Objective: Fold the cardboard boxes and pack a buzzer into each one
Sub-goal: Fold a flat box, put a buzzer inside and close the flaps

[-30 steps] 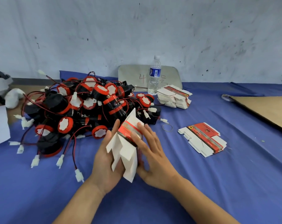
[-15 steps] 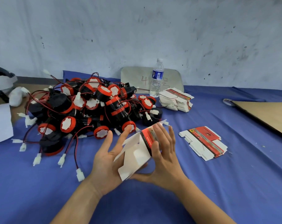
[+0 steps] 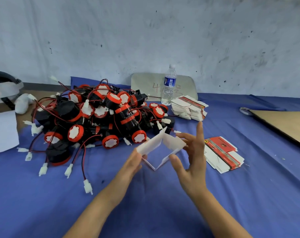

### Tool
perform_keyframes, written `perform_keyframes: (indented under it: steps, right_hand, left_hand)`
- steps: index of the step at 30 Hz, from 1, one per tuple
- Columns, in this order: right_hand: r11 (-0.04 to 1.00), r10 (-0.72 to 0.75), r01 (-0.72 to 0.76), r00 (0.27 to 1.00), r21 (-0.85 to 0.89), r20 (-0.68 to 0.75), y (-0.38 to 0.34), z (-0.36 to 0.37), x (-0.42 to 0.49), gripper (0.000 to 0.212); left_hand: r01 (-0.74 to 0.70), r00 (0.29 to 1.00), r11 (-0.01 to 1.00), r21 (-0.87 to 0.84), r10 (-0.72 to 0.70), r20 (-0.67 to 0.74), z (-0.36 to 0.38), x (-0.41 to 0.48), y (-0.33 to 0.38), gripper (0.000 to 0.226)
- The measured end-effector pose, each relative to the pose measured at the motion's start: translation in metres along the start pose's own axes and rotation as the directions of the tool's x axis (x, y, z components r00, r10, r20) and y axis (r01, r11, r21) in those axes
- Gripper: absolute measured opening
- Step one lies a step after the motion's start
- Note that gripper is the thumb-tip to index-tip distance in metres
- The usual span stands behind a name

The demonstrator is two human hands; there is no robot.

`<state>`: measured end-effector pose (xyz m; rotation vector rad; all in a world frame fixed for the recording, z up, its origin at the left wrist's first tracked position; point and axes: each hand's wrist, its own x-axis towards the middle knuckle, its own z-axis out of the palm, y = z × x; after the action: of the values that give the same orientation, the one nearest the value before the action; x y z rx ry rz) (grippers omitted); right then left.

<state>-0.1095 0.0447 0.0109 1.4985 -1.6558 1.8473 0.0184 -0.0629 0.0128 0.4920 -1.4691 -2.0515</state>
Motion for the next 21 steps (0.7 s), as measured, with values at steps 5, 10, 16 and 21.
perform_keyframes:
  steps: [5, 10, 16, 21]
  right_hand:
    - [0.985, 0.165, -0.165, 0.986, 0.039, 0.017, 0.002, 0.004, -0.001, 0.067]
    - [0.967, 0.232, -0.247, 0.955, 0.06, 0.184, -0.001, 0.0, 0.0, 0.076]
    - [0.865, 0.333, -0.427, 0.881, 0.263, 0.336, 0.0, -0.002, -0.001, 0.061]
    - [0.78, 0.472, -0.588, 0.777, 0.214, 0.417, -0.007, 0.005, -0.005, 0.034]
  left_hand:
    - [-0.288, 0.957, 0.797, 0.531, 0.264, 0.123, -0.009, -0.015, -0.023, 0.044]
    - [-0.401, 0.873, 0.56, 0.725, 0.474, 0.117, -0.002, -0.013, -0.027, 0.046]
    - [-0.475, 0.875, 0.678, 0.562, 0.43, 0.222, -0.006, -0.015, -0.031, 0.073]
    - [-0.528, 0.804, 0.478, 0.702, 0.547, 0.233, -0.001, -0.02, -0.029, 0.086]
